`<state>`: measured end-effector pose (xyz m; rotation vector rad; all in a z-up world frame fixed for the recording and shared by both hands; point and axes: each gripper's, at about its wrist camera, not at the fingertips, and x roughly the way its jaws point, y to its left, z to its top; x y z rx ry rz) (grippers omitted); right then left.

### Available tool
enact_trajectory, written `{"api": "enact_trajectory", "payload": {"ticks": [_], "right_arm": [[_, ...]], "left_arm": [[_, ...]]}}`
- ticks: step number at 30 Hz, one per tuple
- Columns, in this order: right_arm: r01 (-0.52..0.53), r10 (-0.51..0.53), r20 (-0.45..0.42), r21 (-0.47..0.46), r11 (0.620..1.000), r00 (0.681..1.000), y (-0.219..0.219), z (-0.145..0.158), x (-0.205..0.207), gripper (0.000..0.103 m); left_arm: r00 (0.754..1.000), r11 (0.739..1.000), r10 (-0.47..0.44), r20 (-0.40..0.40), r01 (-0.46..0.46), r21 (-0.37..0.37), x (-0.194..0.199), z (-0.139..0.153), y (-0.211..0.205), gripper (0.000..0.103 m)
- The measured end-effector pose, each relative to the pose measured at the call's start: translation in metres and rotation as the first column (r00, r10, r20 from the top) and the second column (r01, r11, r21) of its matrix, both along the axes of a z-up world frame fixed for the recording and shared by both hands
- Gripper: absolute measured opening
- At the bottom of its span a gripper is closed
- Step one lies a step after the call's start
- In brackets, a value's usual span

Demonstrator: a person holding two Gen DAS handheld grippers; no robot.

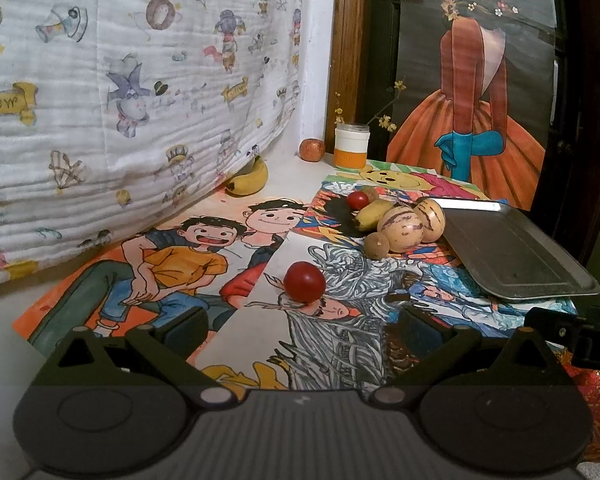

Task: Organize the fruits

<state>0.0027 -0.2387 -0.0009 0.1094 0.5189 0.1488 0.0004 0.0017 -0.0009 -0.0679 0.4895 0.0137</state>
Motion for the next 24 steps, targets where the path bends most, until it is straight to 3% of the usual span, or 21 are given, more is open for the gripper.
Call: {"api": "enact_trajectory", "payload": {"ticks": [24], "right_arm": [[0.000, 0.000, 0.000, 0.003, 1.000, 1.000, -0.0011, 0.0017, -0.0021, 0.103]], "left_arm": [[1.000, 1.000, 0.004, -0.011, -0.004, -0.002, 0.0001, 0.0004, 0.0010, 0.103]]}}
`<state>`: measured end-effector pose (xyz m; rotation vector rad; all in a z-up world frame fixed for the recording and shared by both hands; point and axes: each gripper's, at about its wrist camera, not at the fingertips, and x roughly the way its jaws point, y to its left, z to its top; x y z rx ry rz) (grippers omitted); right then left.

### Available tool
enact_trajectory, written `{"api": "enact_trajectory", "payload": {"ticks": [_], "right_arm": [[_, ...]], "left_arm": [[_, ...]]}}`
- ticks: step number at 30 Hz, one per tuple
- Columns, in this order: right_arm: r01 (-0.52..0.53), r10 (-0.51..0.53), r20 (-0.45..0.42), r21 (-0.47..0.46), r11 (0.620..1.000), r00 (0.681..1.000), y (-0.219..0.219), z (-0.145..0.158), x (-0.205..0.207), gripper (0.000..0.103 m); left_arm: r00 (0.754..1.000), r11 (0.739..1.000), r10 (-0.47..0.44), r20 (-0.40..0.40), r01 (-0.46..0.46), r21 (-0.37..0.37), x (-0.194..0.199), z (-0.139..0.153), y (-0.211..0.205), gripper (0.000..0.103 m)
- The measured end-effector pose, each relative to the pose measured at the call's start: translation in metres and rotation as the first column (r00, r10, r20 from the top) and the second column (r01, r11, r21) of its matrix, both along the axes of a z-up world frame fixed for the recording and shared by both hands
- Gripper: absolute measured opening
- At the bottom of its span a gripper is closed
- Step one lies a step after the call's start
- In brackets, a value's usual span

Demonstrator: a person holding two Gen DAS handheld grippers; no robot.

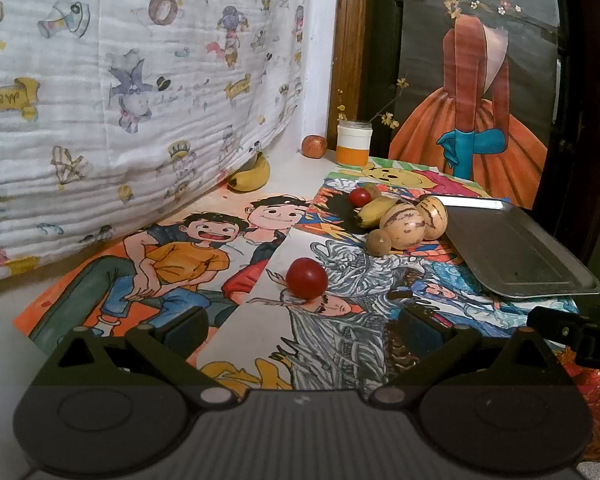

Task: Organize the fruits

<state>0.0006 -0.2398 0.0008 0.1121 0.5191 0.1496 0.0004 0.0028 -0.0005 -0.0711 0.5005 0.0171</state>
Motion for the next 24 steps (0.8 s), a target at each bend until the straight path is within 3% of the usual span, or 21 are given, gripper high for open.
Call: {"api": "enact_trajectory", "payload": {"ticks": [24], "right_arm": [[0.000, 0.000, -0.004, 0.001, 1.000, 1.000, 0.0004, 0.0003, 0.0014, 0.103]], "left_arm": [[1.000, 1.000, -0.002, -0.007, 0.002, -0.001, 0.0022, -0.0022, -0.0006, 0.103]]}}
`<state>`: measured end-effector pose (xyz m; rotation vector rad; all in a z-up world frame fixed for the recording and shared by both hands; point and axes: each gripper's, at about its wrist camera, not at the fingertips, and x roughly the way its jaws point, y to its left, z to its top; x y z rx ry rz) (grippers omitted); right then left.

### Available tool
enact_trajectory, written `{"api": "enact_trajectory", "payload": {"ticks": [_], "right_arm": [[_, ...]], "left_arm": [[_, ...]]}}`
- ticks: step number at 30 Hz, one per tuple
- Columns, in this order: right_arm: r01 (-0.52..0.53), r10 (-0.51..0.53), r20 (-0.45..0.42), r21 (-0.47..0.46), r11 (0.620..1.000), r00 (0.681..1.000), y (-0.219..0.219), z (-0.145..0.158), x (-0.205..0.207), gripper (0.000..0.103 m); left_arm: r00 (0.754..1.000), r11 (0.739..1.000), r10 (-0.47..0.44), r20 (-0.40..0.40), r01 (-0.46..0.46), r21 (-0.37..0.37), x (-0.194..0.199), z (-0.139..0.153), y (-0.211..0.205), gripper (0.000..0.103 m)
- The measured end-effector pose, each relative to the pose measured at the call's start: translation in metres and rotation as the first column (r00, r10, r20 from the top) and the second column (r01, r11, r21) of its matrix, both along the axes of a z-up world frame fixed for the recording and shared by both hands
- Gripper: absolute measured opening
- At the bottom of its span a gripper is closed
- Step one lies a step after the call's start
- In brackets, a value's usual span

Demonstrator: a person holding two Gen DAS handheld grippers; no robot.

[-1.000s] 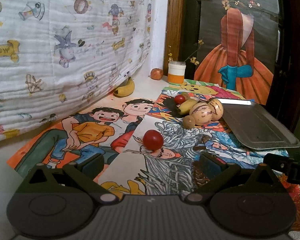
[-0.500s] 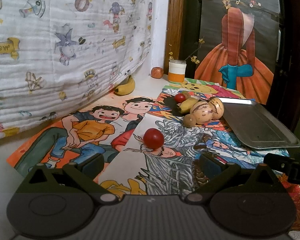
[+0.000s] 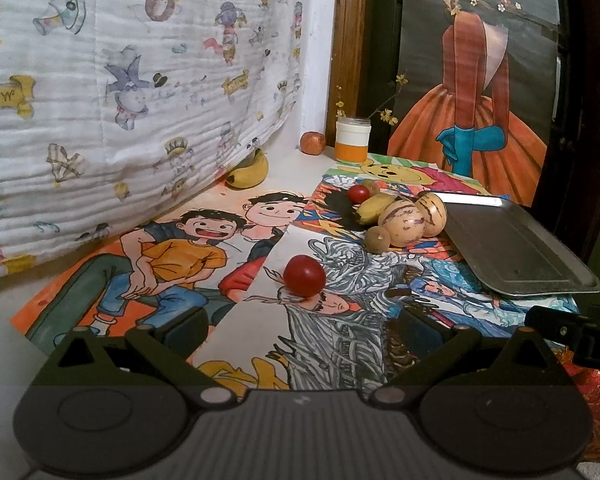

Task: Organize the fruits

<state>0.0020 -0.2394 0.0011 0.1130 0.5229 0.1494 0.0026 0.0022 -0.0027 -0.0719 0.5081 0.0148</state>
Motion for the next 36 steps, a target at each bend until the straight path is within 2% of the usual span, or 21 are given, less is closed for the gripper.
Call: {"api": "enact_trajectory", "payload": {"ticks": [17, 23, 29, 34, 36], "right_arm": [[0.000, 0.000, 0.000, 0.002, 1.000, 1.000, -0.001, 0.001, -0.001, 0.103], [-0.001, 0.001, -0.008, 0.036, 0.999, 1.000, -0.005, 0.001, 0.001, 0.103], [-0.051, 0.051, 0.001, 0.058, 0.997, 0.999, -0.017, 0.025, 0.009, 0.103], [-0.186, 0.187, -0.034, 0.045, 0.982, 0.982, -0.021, 0.062, 0.035, 0.103], [-0.240, 0.241, -0.030, 0.032, 0.970, 0.970, -0.021, 0.082, 0.047, 0.103]], "left_arm": [[1.000, 1.000, 0.006, -0.003, -0.006, -0.004, 0.000, -0.001, 0.000, 0.103], [1.000, 1.000, 0.002, -0.015, -0.002, -0.023, 0.001, 0.000, 0.004, 0.103], [1.000, 0.999, 0.005, -0.016, -0.006, -0.038, 0.007, 0.016, 0.014, 0.103], [0.998, 0.997, -0.048, -0.034, 0.046, -0.064, 0.022, 0.028, 0.023, 0.103], [0.996, 0.996, -0.077, -0.053, 0.074, -0.053, 0.029, 0.028, 0.022, 0.103]]}}
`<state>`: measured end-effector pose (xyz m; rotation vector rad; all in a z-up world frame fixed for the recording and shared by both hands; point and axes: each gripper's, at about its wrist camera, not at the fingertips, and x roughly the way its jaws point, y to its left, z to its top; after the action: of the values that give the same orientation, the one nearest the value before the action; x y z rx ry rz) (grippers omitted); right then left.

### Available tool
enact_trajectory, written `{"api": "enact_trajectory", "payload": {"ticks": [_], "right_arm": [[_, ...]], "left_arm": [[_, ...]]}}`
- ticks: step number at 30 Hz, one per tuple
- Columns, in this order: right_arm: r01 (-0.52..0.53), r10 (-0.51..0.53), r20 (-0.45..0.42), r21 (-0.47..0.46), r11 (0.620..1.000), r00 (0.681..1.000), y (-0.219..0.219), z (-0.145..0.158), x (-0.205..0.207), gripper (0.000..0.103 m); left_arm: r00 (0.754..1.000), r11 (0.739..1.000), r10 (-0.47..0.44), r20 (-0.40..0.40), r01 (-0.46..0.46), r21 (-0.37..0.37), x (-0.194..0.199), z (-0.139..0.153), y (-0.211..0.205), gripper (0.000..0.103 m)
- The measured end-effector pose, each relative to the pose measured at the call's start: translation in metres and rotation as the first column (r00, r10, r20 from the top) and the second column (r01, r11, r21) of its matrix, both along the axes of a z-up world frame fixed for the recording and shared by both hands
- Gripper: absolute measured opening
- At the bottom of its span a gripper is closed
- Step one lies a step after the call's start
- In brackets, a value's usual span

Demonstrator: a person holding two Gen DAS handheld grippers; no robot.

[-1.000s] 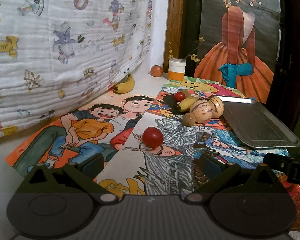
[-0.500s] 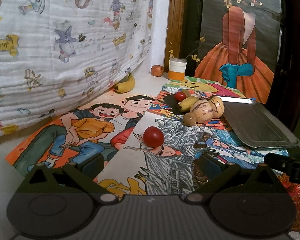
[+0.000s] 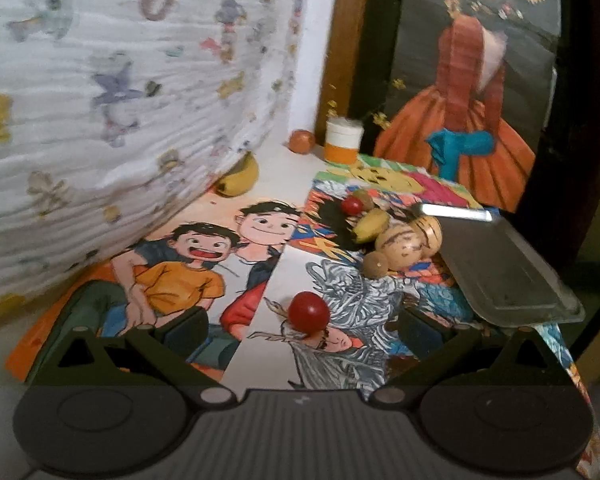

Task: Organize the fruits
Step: 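Grasp a small brown round fruit with the right tool while the left tool grasps a red cherry tomato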

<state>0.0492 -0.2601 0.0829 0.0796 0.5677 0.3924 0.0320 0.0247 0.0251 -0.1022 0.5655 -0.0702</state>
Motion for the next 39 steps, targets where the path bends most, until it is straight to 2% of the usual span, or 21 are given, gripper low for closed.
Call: {"api": "enact_trajectory", "payload": {"ticks": [3, 6, 9, 11, 13, 14, 15, 17, 20, 21, 24, 26, 30, 34, 37, 39], "right_arm": [[-0.081, 0.081, -0.009, -0.003, 0.997, 0.997, 0.003, 0.029, 0.023, 0.103], [-0.160, 0.160, -0.048, 0.021, 0.987, 0.986, 0.013, 0.049, 0.050, 0.103], [-0.211, 0.214, -0.088, 0.049, 0.976, 0.973, 0.030, 0.052, 0.077, 0.103], [-0.280, 0.285, -0.070, 0.072, 0.957, 0.956, 0.039, 0.048, 0.090, 0.103], [-0.375, 0.374, -0.017, -0.015, 0.927, 0.927, 0.052, 0.044, 0.098, 0.103], [-0.417, 0.420, 0.011, -0.090, 0.904, 0.908, 0.059, 0.041, 0.100, 0.103], [-0.463, 0.476, 0.032, -0.180, 0.868, 0.879, 0.067, 0.038, 0.101, 0.102], [-0.552, 0.601, 0.035, -0.358, 0.753, 0.798, 0.080, 0.027, 0.100, 0.102], [-0.620, 0.736, -0.014, -0.549, 0.561, 0.677, 0.095, 0.010, 0.096, 0.102], [-0.627, 0.760, -0.041, -0.594, 0.503, 0.648, 0.099, 0.004, 0.096, 0.102], [-0.641, 0.782, -0.124, -0.658, 0.396, 0.611, 0.109, -0.012, 0.098, 0.096], [-0.634, 0.785, -0.161, -0.695, 0.340, 0.598, 0.115, -0.021, 0.101, 0.094], [-0.577, 0.777, -0.207, -0.782, 0.233, 0.595, 0.131, -0.043, 0.102, 0.079], [-0.592, 0.803, -0.257, -0.793, 0.143, 0.539, 0.138, -0.057, 0.099, 0.075], [-0.591, 0.812, -0.276, -0.800, 0.103, 0.515, 0.141, -0.061, 0.095, 0.072], [-0.588, 0.813, -0.272, -0.802, 0.104, 0.515, 0.143, -0.062, 0.097, 0.061]], "left_arm": [[0.999, 0.999, -0.037, -0.018, 0.038, 0.037, 0.013, -0.003, -0.005, 0.103], [0.997, 0.997, -0.062, -0.035, 0.064, 0.042, 0.026, -0.010, -0.009, 0.103], [0.995, 0.998, -0.050, -0.083, 0.052, 0.024, 0.038, -0.020, -0.010, 0.103], [0.993, 0.999, -0.048, -0.106, 0.048, 0.002, 0.042, -0.025, -0.007, 0.103], [0.993, 0.998, -0.059, -0.105, 0.057, -0.019, 0.042, -0.028, -0.004, 0.103], [0.993, 0.998, -0.060, -0.106, 0.058, -0.022, 0.043, -0.028, -0.003, 0.103], [0.992, 0.998, -0.059, -0.107, 0.057, -0.024, 0.044, -0.029, -0.001, 0.103], [0.992, 0.998, -0.065, -0.111, 0.063, -0.024, 0.046, -0.029, 0.004, 0.103], [0.991, 0.998, -0.069, -0.117, 0.068, -0.010, 0.052, -0.028, 0.007, 0.103], [0.990, 0.998, -0.069, -0.122, 0.069, -0.003, 0.054, -0.027, 0.008, 0.103], [0.988, 0.996, -0.084, -0.129, 0.086, 0.012, 0.058, -0.023, 0.009, 0.103], [0.987, 0.994, -0.096, -0.131, 0.101, 0.030, 0.061, -0.022, 0.008, 0.101], [0.982, 0.990, -0.122, -0.147, 0.131, 0.056, 0.067, -0.023, 0.004, 0.088], [0.980, 0.986, -0.139, -0.144, 0.151, 0.071, 0.066, -0.025, -0.001, 0.082], [0.977, 0.985, -0.150, -0.150, 0.161, 0.062, 0.068, -0.027, -0.002, 0.075], [0.975, 0.984, -0.158, -0.153, 0.169, 0.059, 0.069, -0.028, -0.004, 0.069]]}}
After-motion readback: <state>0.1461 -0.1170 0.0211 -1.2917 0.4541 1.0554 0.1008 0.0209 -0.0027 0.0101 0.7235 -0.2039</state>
